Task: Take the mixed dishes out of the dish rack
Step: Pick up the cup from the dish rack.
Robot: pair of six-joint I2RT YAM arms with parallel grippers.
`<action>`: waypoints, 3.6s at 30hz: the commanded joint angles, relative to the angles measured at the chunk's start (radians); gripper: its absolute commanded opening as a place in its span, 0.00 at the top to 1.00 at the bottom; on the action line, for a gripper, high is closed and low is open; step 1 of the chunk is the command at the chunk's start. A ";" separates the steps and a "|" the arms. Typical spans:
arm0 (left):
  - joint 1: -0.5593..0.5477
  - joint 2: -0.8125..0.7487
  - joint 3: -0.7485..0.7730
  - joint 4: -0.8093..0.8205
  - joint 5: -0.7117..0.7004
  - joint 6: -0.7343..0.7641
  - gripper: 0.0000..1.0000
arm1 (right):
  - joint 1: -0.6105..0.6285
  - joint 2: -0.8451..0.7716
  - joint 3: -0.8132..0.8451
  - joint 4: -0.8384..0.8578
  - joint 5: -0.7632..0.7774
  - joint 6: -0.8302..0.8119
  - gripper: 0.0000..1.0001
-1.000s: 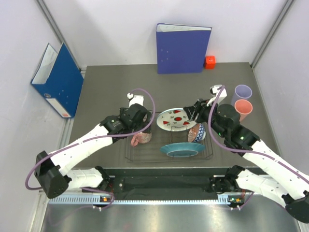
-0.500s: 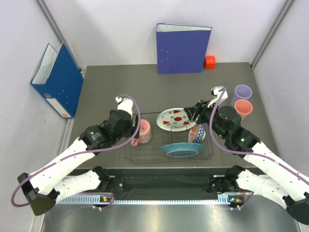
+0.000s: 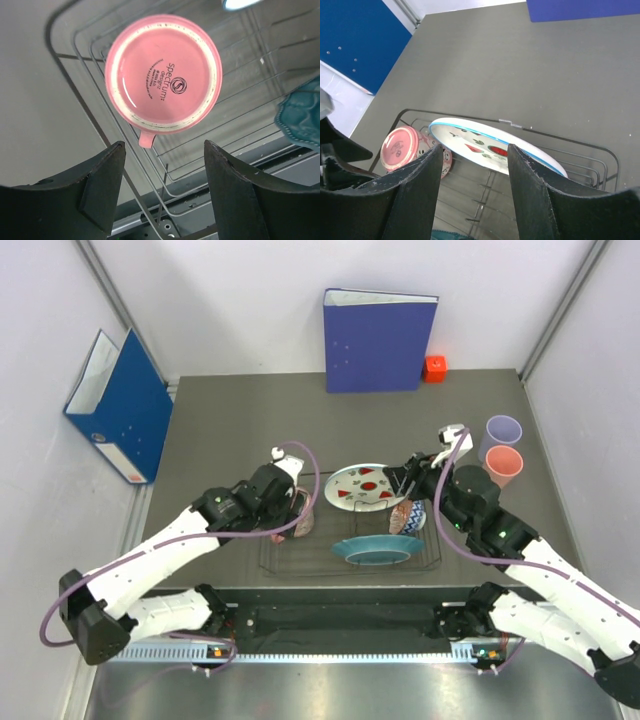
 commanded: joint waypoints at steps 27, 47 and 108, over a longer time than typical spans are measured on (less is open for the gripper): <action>-0.005 0.170 0.181 0.039 -0.101 0.020 0.01 | 0.017 -0.024 -0.004 0.026 0.017 0.004 0.45; 0.014 0.333 0.123 0.130 -0.083 0.000 0.01 | 0.017 0.002 -0.002 0.023 0.032 -0.015 0.45; 0.017 0.179 0.641 -0.036 -0.190 0.018 1.00 | 0.017 -0.058 0.106 0.061 0.132 -0.044 0.38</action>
